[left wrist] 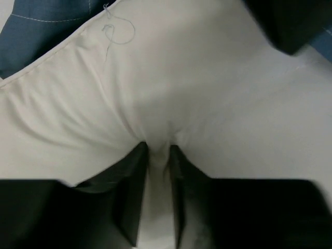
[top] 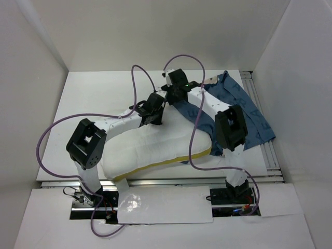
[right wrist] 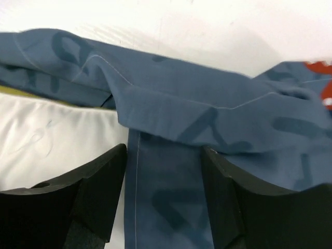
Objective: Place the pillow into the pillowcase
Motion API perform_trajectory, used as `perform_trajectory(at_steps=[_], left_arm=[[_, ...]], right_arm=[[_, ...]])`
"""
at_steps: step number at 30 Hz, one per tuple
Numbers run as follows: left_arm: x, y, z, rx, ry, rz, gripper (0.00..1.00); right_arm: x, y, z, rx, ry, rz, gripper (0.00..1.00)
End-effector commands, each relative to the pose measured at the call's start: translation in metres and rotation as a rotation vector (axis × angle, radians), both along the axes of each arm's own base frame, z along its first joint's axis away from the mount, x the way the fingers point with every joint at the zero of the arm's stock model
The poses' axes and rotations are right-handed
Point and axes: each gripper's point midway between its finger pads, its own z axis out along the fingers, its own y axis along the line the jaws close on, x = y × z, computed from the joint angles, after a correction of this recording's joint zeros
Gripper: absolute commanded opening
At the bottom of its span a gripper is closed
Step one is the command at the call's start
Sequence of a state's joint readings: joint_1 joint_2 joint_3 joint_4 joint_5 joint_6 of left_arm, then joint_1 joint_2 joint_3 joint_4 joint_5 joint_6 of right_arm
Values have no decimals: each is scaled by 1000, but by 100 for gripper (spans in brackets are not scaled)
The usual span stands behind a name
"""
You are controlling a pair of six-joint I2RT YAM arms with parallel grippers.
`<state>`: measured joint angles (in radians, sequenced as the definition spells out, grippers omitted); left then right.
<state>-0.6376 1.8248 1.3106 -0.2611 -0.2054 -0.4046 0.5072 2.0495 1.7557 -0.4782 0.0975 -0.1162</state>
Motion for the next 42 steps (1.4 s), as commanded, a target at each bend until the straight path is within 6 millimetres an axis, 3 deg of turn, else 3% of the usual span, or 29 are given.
perform_trajectory(at_steps=[1, 2, 3, 4, 7, 9, 11, 13, 14, 16, 17, 18, 21, 24, 25, 29, 32, 33, 34, 35, 36, 37, 40, 42], left_arm=[[1, -7, -1, -32, -18, -10, 30], [1, -2, -5, -26, -10, 0, 17], [1, -2, -5, -25, -10, 0, 9], [3, -3, -3, -33, -20, 0, 3], [2, -5, -4, -46, -25, -8, 0], [-1, -2, -8, -48, -28, -8, 0], [0, -1, -1, -60, -55, -2, 0], [2, -3, 8, -92, -100, -2, 0], [3, -4, 23, -122, -140, -3, 0], [5, -12, 40, -185, -213, -45, 0], [4, -15, 59, -229, -257, -59, 0], [2, -15, 64, -241, -281, -76, 0], [7, -21, 97, -302, -372, -95, 0], [6, -23, 106, -321, -391, -103, 0], [8, -24, 109, -327, -401, -104, 0], [7, -30, 123, -364, -427, -129, 0], [2, -32, 122, -385, -417, -144, 0], [1, -31, 133, -401, -442, -145, 0], [-2, -29, 129, -400, -441, -145, 0], [-5, -27, 131, -402, -445, -145, 0], [-8, -24, 142, -418, -469, -146, 0], [-11, -20, 140, -413, -469, -138, 0], [-18, -12, 146, -414, -484, -126, 0], [-22, -7, 146, -407, -484, -117, 0]], right_arm=[[10, 1, -6, -42, 4, -13, 65], [13, -6, -10, -58, 2, -65, 58], [14, -9, -9, -63, -3, -89, 42], [15, -11, -9, -70, -8, -98, 40], [13, -20, -17, -72, 18, -135, 40], [9, -28, -26, -71, 45, -177, 26], [11, -41, -21, -59, 34, -226, 0], [15, -39, -2, 2, -5, -225, 0], [14, -34, 2, 27, -9, -205, 0], [6, -13, 22, 140, -5, -118, 0], [3, -3, 32, 186, -6, -73, 0], [-7, 16, 48, 269, 7, 21, 0], [-37, 49, 66, 378, 44, 184, 0], [-57, 69, 67, 427, 85, 266, 0], [-64, 78, 77, 457, 80, 297, 0], [-87, 106, 61, 508, 155, 351, 0], [-89, 126, 50, 513, 174, 347, 3], [-86, 127, 49, 510, 167, 340, 7], [-80, 129, 41, 492, 166, 285, 10], [-75, 132, 47, 480, 131, 251, 14], [-65, 125, 39, 448, 110, 188, 14], [-53, 115, 36, 395, 54, 91, 14], [-39, 97, 36, 358, -2, -27, 14], [-40, 97, 36, 364, -11, -26, 0]])
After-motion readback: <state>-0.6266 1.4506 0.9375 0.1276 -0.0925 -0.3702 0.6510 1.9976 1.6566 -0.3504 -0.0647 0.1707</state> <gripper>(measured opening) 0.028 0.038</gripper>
